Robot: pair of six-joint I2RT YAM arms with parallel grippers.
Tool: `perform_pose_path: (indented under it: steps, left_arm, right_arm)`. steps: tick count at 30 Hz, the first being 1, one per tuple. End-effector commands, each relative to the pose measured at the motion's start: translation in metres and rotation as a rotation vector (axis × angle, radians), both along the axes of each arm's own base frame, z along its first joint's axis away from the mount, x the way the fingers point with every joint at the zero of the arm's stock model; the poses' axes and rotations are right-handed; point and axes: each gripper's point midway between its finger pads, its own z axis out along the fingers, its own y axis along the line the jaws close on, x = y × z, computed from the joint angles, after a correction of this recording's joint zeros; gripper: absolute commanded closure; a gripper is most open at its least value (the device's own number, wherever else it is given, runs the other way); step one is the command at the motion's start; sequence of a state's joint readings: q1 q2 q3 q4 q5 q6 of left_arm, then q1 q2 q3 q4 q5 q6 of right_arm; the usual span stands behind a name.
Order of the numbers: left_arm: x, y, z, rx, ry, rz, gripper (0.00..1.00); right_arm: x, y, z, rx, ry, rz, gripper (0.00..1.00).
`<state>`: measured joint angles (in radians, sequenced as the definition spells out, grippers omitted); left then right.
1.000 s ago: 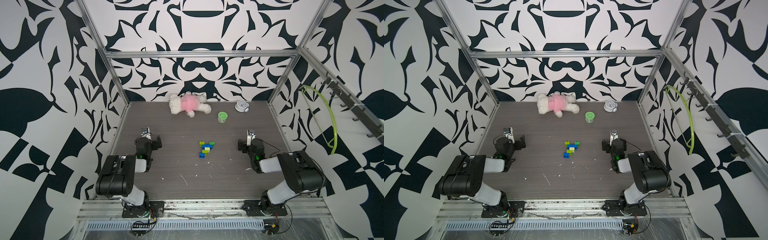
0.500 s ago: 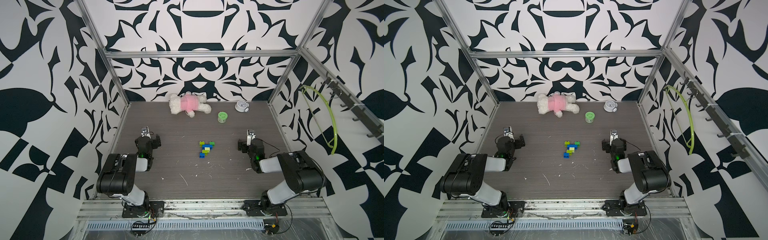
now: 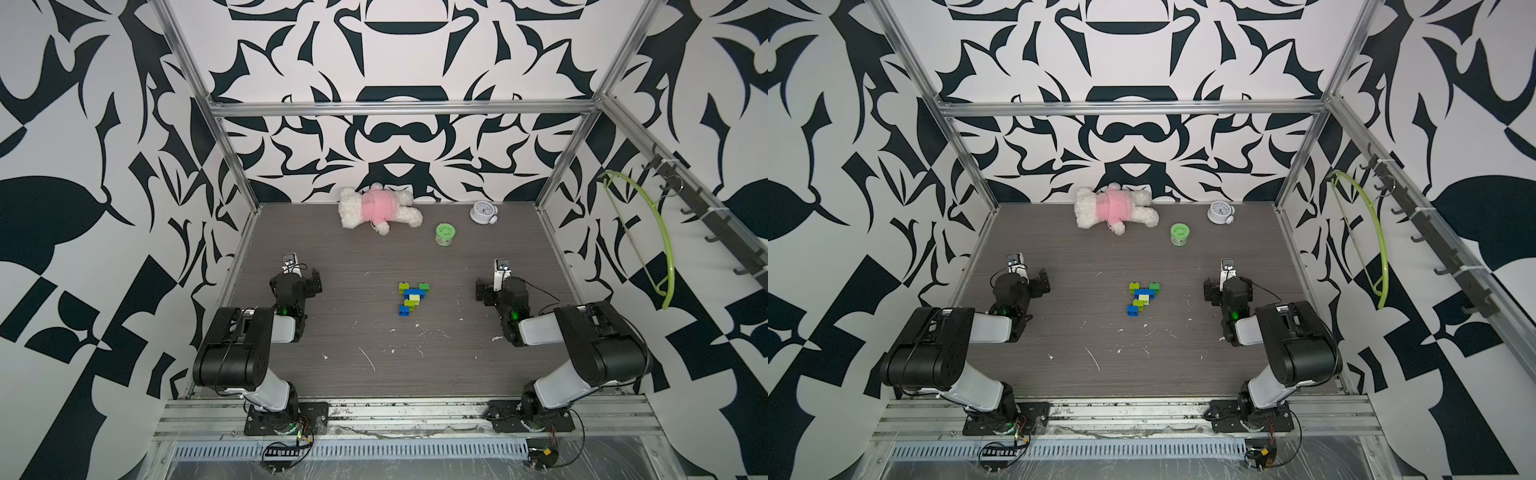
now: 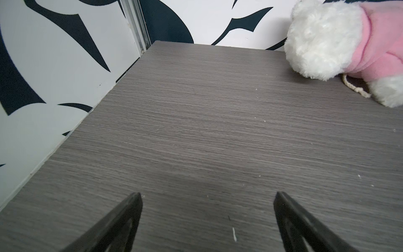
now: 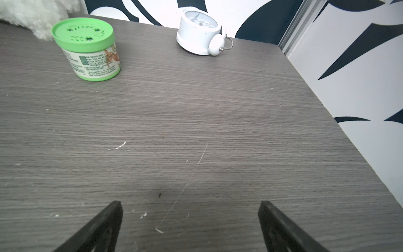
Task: Assemble the letter y with lego
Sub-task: Reset both arms
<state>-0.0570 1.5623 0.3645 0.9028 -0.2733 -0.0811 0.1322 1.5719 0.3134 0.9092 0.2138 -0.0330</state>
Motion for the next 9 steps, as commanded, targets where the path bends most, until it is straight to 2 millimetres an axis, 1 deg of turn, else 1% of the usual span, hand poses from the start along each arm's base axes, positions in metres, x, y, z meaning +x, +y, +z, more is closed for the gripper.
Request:
perform_pose_path:
  steps: [1, 9]
  left_arm:
    - [0.0003, 0.0023, 0.0088, 0.000, -0.033, 0.011, 0.01]
    - [0.0008, 0.0024, 0.0085, -0.017, -0.032, 0.000, 0.01]
  right_arm:
    - [0.0120, -0.0024, 0.0237, 0.009, -0.078, -0.019, 0.00]
    - [0.0120, -0.0024, 0.0238, 0.010, -0.078, -0.019, 0.00]
